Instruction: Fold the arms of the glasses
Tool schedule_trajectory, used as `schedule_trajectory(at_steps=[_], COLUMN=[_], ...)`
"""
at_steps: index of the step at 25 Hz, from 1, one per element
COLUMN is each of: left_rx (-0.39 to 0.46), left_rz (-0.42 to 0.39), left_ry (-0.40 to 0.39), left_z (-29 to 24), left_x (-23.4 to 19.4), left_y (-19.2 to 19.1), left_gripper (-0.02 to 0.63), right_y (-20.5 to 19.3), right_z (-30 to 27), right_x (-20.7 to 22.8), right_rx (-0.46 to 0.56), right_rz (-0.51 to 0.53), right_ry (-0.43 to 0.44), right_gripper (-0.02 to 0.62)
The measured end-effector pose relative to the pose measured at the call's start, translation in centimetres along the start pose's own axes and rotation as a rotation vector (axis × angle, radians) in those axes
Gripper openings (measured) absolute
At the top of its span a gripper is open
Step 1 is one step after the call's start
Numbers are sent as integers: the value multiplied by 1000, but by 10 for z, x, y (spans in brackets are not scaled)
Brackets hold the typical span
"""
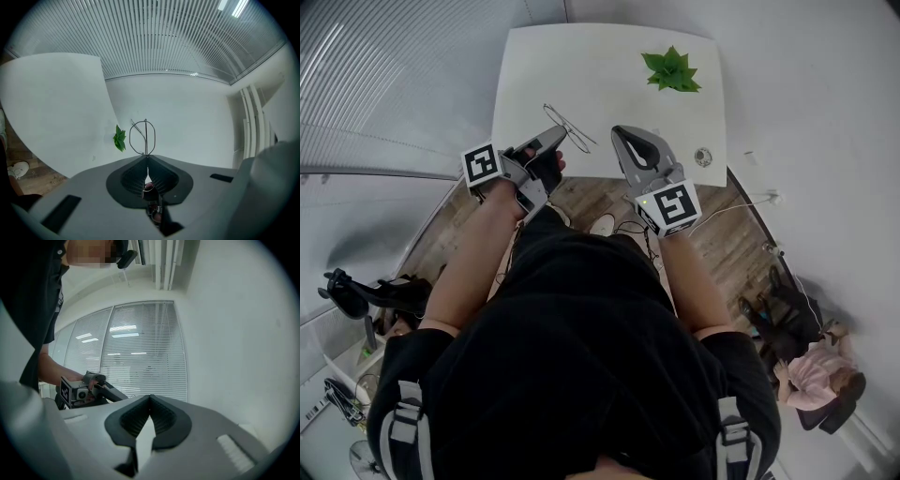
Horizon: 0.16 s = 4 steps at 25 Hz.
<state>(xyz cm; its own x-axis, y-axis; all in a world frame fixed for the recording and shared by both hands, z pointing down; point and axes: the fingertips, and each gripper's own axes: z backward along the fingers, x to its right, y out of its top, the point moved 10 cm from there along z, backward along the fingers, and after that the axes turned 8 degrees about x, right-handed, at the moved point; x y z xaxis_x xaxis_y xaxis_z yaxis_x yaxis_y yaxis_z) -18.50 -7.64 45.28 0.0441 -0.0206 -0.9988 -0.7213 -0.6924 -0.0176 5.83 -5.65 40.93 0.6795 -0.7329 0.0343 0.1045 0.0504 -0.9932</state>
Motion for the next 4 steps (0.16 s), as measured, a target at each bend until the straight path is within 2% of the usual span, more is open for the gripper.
schedule_trajectory(at_steps=[4], left_rx=[2], left_rz=[-2], left_ry=[1], left_z=[2], left_x=[-1], left_y=[-1], left_gripper=[14], right_y=[0], right_z=[0], right_x=[-3], right_rx=[-2], right_rz=[0], right_ry=[7], right_gripper=[11])
